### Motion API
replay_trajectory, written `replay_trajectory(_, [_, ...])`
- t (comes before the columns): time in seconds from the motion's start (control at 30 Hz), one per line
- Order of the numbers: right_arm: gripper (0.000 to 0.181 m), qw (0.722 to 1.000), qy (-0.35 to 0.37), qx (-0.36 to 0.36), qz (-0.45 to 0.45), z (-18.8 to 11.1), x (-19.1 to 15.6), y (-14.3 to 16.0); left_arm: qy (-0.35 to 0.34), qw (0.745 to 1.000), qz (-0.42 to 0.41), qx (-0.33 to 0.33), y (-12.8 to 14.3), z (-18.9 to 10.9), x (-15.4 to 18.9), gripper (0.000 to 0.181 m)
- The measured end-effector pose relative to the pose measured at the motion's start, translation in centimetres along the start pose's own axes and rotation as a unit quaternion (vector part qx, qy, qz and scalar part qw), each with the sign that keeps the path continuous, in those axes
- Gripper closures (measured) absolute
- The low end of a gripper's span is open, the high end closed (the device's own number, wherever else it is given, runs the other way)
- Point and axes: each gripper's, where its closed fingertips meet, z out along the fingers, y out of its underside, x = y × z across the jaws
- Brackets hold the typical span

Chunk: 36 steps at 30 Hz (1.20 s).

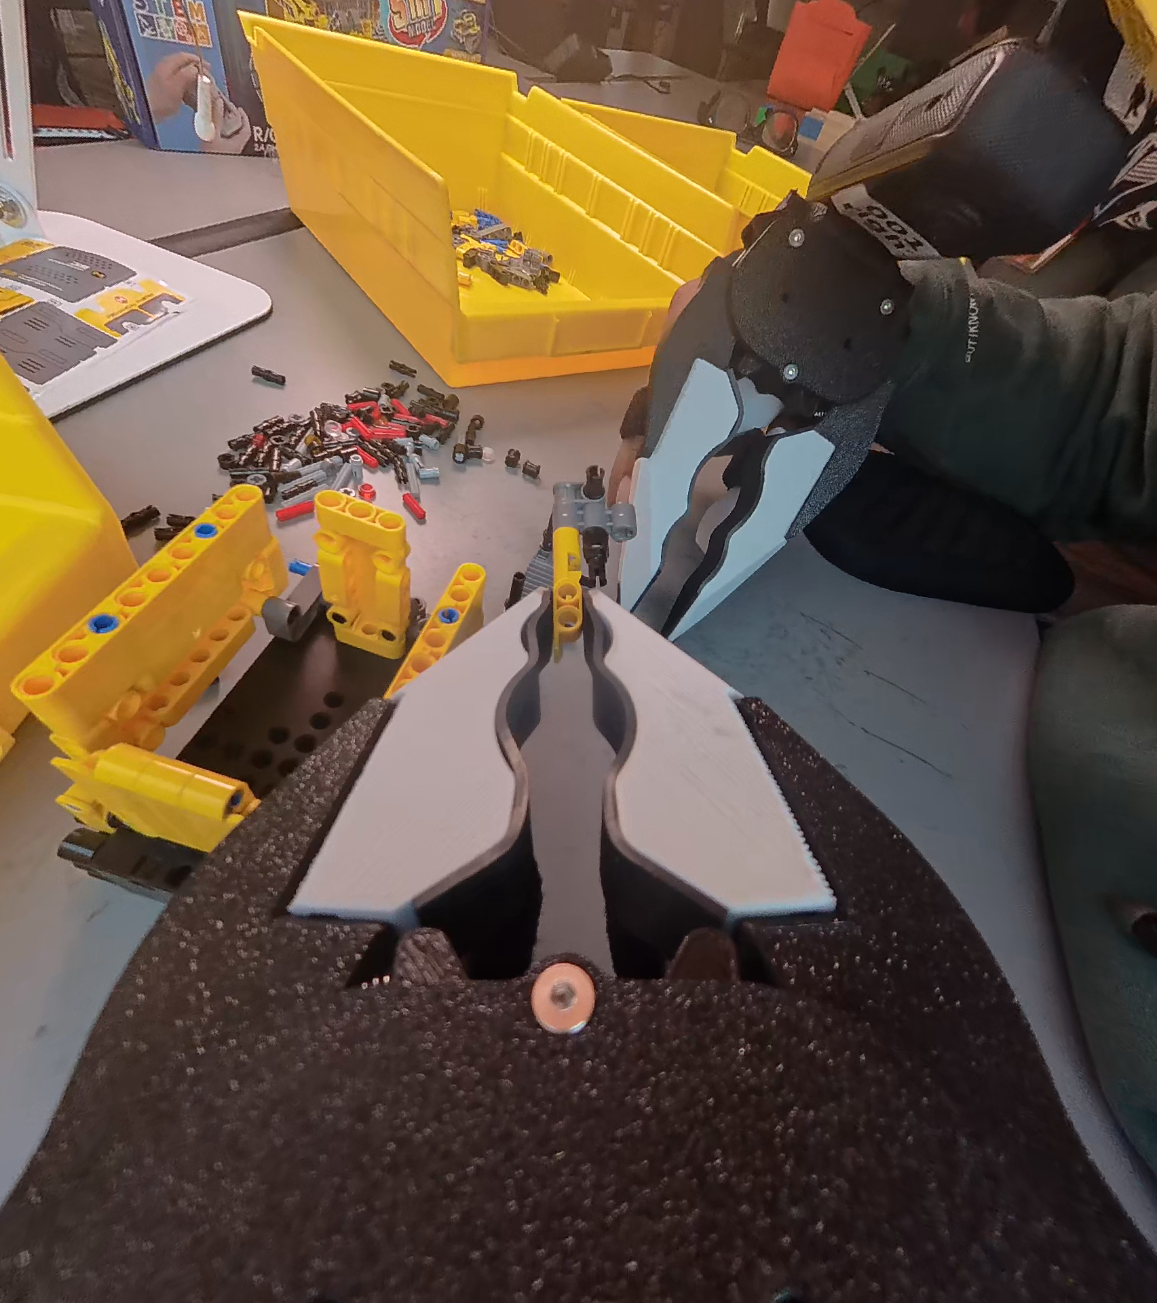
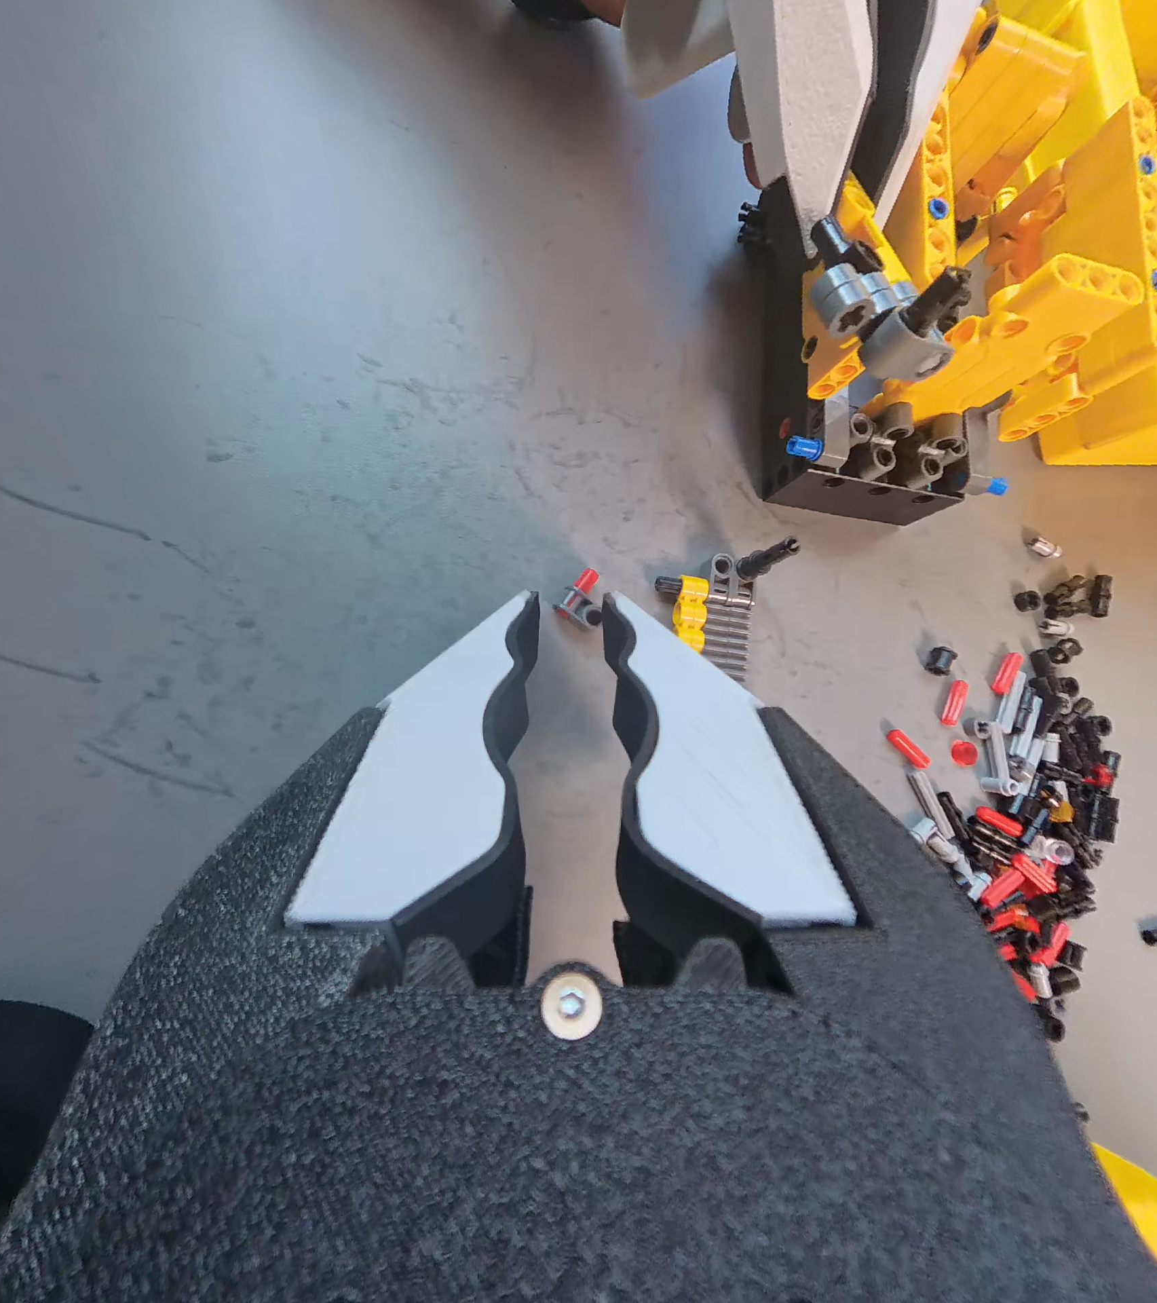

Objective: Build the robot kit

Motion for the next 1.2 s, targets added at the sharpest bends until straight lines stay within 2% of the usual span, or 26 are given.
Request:
replay_trajectory(0.23, [0.172, 1.000, -0.018, -0.003, 0.018, 0.5, -0.1, 0.3, 0.001, 1.000, 0.000, -0.002, 0.0, 0.0, 0.0, 0.175])
replay_trajectory(0.4, [0.174, 0.997, -0.022, 0.011, 0.071, 0.5, 0.0, 0.2, 0.006, 1.000, -0.004, -0.007, 0.3, 0.1, 0.2, 0.175])
replay_trajectory(0.6, [0.174, 0.975, -0.045, 0.138, 0.168, -1.9, 0.3, -2.6, 0.018, 1.000, -0.008, -0.008, 0.2, 0.1, 0.6, 0.175])
replay_trajectory(0.63, [0.174, 0.973, -0.050, 0.140, 0.176, -2.1, 0.2, -2.6, 0.023, 1.000, -0.010, -0.009, 0.2, 0.2, 0.7, 0.175])
replay_trajectory(0.73, [0.174, 0.983, -0.057, 0.086, 0.152, -1.4, -1.0, -1.2, 0.036, 0.999, -0.009, -0.024, 0.7, 0.5, 1.3, 0.175])
replay_trajectory(0.8, [0.174, 0.982, -0.073, 0.089, 0.149, -1.4, -1.7, -1.8, 0.048, 0.998, -0.005, -0.042, 1.3, 0.7, 1.8, 0.175])
replay_trajectory(1.07, [0.174, 0.954, -0.057, 0.231, 0.185, -5.1, 0.0, -5.8, 0.090, 0.993, -0.017, -0.077, 2.4, 1.0, 3.1, 0.175])
replay_trajectory(1.2, [0.174, 0.951, -0.029, 0.242, 0.189, -5.3, 0.3, -5.9, 0.103, 0.991, -0.016, -0.081, 2.6, 1.1, 3.7, 0.175])
